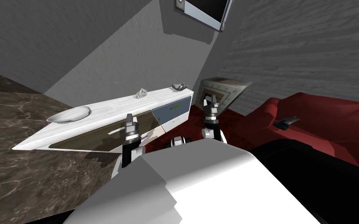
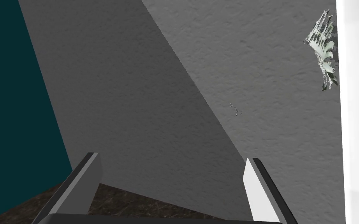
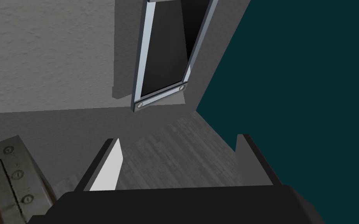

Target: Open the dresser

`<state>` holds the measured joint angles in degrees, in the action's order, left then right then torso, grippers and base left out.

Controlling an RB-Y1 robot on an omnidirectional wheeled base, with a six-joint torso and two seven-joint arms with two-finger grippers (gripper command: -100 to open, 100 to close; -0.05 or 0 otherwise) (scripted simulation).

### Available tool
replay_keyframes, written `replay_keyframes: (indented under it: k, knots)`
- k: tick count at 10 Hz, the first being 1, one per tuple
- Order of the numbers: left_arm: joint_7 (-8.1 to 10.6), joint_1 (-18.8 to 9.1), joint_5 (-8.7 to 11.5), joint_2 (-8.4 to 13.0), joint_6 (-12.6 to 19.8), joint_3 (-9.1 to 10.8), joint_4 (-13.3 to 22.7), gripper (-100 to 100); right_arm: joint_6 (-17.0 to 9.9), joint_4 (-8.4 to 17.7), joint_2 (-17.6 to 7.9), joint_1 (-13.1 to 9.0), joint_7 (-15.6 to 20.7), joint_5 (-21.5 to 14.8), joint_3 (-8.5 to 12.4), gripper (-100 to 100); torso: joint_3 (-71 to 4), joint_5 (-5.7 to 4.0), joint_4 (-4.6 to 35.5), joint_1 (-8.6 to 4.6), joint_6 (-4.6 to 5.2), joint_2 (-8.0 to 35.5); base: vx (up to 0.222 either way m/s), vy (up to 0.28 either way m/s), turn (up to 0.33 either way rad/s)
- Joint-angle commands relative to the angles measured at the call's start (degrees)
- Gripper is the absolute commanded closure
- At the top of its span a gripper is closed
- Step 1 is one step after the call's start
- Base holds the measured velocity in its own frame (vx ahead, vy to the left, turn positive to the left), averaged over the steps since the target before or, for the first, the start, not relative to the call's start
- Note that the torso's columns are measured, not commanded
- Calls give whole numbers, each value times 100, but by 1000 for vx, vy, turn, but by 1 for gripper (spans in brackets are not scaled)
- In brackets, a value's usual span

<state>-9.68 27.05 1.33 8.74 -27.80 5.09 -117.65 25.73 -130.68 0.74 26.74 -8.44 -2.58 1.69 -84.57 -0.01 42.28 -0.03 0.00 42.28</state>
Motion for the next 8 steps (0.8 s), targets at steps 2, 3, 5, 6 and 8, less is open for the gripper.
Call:
replay_keyframes:
  k: [2,3,5,6,8]
  knots:
    - [-15,-80,-7,95,-85,36,509,-100,0,0,0,0,0,0,0,0,1,1,0,1,0,1,116,-147,18]
    - [-18,-107,-8,119,-110,48,650,-100,0,0,0,0,0,0,0,0,0,2,0,7,0,1,105,-141,16]
    - [-22,-158,-9,156,-158,71,922,-100,0,0,0,0,0,0,0,0,-1,3,0,11,0,-2,113,-112,17]
    - [-24,-183,-10,169,-182,83,1056,-100,0,0,-1,0,0,0,0,0,1,4,0,11,-1,3,75,-127,17]
    - [-29,-233,-11,183,-231,106,1325,-100,0,0,0,0,0,0,0,0,3,-1,2,-2,0,3,93,-136,17]
